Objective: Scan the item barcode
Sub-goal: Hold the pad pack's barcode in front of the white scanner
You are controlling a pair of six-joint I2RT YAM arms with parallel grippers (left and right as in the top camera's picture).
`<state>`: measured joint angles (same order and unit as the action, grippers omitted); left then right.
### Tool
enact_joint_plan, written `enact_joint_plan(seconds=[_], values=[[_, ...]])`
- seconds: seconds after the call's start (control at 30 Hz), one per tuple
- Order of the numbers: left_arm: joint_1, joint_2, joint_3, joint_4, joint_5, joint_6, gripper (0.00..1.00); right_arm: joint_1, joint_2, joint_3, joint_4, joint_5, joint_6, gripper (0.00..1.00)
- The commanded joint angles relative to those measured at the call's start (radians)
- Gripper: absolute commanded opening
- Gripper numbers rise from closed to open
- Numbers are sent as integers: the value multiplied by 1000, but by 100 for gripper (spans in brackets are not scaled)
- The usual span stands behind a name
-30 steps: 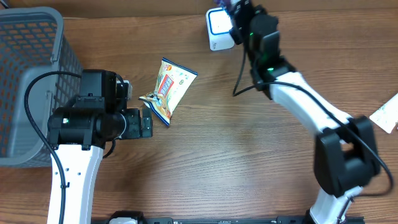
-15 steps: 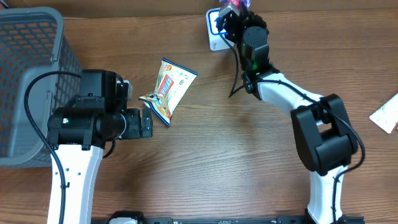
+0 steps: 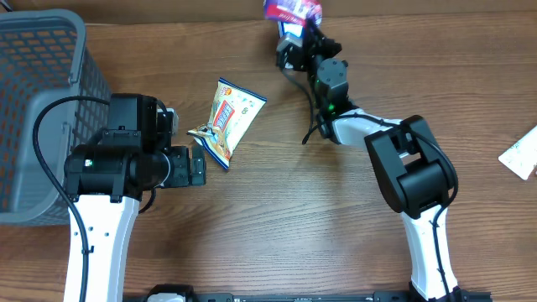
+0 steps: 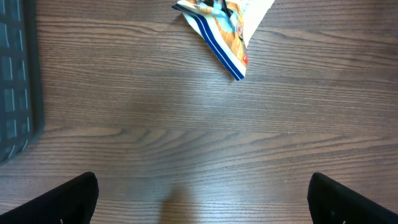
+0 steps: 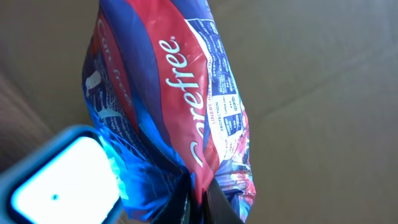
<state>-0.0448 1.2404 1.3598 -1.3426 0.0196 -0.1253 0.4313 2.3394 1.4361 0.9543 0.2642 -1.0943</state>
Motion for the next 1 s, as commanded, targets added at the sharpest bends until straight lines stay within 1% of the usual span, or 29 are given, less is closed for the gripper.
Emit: enact_joint_plan(seconds=[0.0,0.07,0.27,0.4,0.6,0.7,0.97], values=[[5,3,0,1,6,-13,100,15,10,18,58,-19,-40,4],[5,3,0,1,6,-13,100,16,15,18,68,-19,-45,4],[5,3,0,1,6,-13,100,19,44,18,79,-44,-124,4],[5,3,0,1,6,-13,100,19,65,18,99,-82,-138,4],[5,3,0,1,6,-13,100,18,97,20,183,-87,-146,4],[5,3,0,1,6,-13,100,17,113,21,182,-88,-171,4],[5,3,0,1,6,-13,100,10,118,45,197,-125,-171,4]])
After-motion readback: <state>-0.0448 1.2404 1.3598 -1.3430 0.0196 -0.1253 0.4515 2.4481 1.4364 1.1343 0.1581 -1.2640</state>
